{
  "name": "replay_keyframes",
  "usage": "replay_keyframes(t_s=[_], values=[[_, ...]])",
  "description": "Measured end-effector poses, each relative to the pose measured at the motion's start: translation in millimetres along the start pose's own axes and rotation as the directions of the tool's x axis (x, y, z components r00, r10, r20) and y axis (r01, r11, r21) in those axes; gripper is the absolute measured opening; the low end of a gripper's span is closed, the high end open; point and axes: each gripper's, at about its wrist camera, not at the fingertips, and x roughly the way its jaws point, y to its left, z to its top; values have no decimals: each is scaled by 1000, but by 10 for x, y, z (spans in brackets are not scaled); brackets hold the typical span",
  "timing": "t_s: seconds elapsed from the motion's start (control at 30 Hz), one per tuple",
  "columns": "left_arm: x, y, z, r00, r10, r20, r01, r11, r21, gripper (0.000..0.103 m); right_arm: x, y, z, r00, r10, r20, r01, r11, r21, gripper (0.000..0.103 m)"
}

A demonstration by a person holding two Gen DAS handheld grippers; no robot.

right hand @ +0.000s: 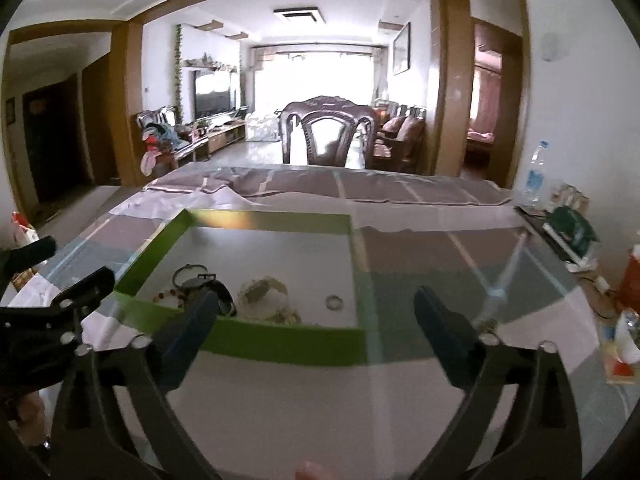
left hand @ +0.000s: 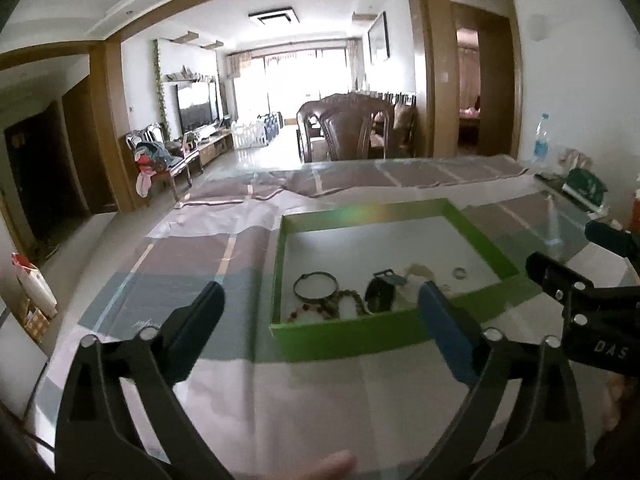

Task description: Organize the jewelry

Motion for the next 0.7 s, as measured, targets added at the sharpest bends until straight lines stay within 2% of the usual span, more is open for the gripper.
replay_keyframes(t_s=[0.2,0.7], values=[[-338,-68,-95,1000,-13,11,13,1000,-8,99,-320,-16,-118,999,-14,38,14,1000,14,100],[-427,-76,-134,1000,-18,20,18,1000,-8,99,-362,33,-164,999,-19,30,19,1000,11,100]])
